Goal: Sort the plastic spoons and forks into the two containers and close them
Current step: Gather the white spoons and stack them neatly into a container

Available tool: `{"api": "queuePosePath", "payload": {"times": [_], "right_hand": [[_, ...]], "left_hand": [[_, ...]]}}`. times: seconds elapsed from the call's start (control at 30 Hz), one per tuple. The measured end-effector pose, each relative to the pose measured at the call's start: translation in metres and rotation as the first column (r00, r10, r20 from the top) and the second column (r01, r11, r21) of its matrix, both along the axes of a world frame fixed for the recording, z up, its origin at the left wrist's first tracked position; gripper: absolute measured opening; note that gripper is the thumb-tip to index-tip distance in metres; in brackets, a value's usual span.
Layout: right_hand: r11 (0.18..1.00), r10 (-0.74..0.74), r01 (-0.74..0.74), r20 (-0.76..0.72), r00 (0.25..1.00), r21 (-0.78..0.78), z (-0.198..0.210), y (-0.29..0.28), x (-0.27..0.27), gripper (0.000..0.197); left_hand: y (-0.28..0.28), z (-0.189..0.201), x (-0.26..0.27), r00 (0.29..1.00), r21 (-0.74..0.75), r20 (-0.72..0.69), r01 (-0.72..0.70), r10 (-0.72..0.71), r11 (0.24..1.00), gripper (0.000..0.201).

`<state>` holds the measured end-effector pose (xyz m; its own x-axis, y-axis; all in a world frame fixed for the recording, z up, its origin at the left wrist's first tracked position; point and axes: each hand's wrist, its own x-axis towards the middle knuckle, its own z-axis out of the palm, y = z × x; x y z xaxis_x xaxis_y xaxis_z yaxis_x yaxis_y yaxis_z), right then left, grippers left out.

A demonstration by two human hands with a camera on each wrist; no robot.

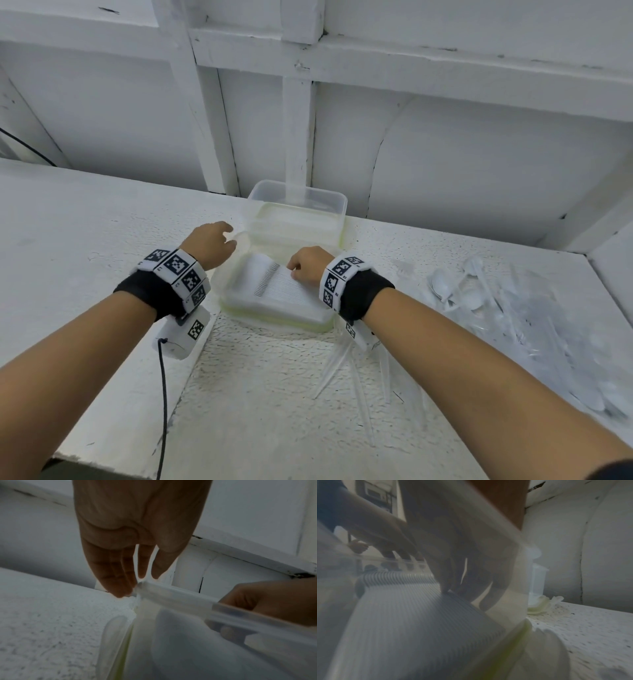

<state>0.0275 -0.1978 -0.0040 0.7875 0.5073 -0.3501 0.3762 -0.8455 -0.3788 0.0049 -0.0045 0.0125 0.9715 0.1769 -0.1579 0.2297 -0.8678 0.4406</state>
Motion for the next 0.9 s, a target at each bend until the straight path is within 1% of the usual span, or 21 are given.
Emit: {"api": "queuePosePath", "payload": {"times": [0.03, 0.1, 0.17, 0.37, 0.47, 0.53, 0.6, 0.73, 0.8, 0.9], "right_hand": [[1.0, 0.004, -0.004, -0.003, 1.0, 0.0, 0.0, 0.0, 0.0, 0.031], [1.0, 0.014, -0.014, -0.009, 1.0, 0.003, 0.0, 0.0, 0.0, 0.032], [1.0, 0.014, -0.014, -0.015, 1.0, 0.012, 0.0, -0.002, 0.0, 0.033], [1.0, 0.015, -0.015, 0.002, 1.0, -0.008, 0.001, -0.002, -0.001, 0.037], [0.999, 0.024, -0.024, 0.002, 1.0, -0.024, 0.005, -0.005, -0.002, 0.04], [0.999, 0.026, -0.025, 0.013, 1.0, -0.023, 0.01, -0.009, -0.003, 0.04], [1.0, 0.022, -0.021, 0.036, 0.999, -0.004, 0.016, -0.016, -0.004, 0.039], [0.997, 0.008, -0.015, 0.094, 0.996, 0.075, 0.037, -0.042, -0.008, 0.036], [0.991, -0.021, 0.004, 0.128, 0.992, 0.133, 0.05, -0.063, -0.011, 0.035], [0.979, -0.101, 0.072, 0.149, 0.984, 0.19, 0.066, -0.107, -0.016, 0.032]], "left_hand": [[0.001, -0.001, -0.001, 0.999, -0.056, -0.041, -0.025, 0.022, 0.998, 0.038], [0.002, -0.002, -0.002, 0.996, -0.154, -0.075, -0.069, 0.058, 0.986, 0.036], [0.002, -0.003, -0.003, 0.994, -0.182, -0.078, -0.096, 0.083, 0.979, 0.034], [0.001, -0.002, -0.003, 0.994, -0.18, -0.077, -0.096, 0.083, 0.979, 0.033], [0.001, 0.002, -0.003, 0.996, -0.104, -0.064, -0.069, 0.063, 0.992, 0.035], [-0.001, 0.007, -0.001, 0.999, -0.021, -0.023, -0.045, 0.045, 0.999, 0.036], [-0.007, 0.013, 0.0, 0.999, 0.004, 0.043, -0.021, 0.021, 1.0, 0.035], [-0.036, 0.035, 0.005, 0.98, 0.001, 0.187, 0.064, -0.063, 0.998, 0.032], [-0.059, 0.047, 0.007, 0.964, -0.009, 0.233, 0.134, -0.129, 0.991, 0.03], [-0.104, 0.057, 0.011, 0.919, -0.036, 0.302, 0.276, -0.253, 0.96, 0.028]]}}
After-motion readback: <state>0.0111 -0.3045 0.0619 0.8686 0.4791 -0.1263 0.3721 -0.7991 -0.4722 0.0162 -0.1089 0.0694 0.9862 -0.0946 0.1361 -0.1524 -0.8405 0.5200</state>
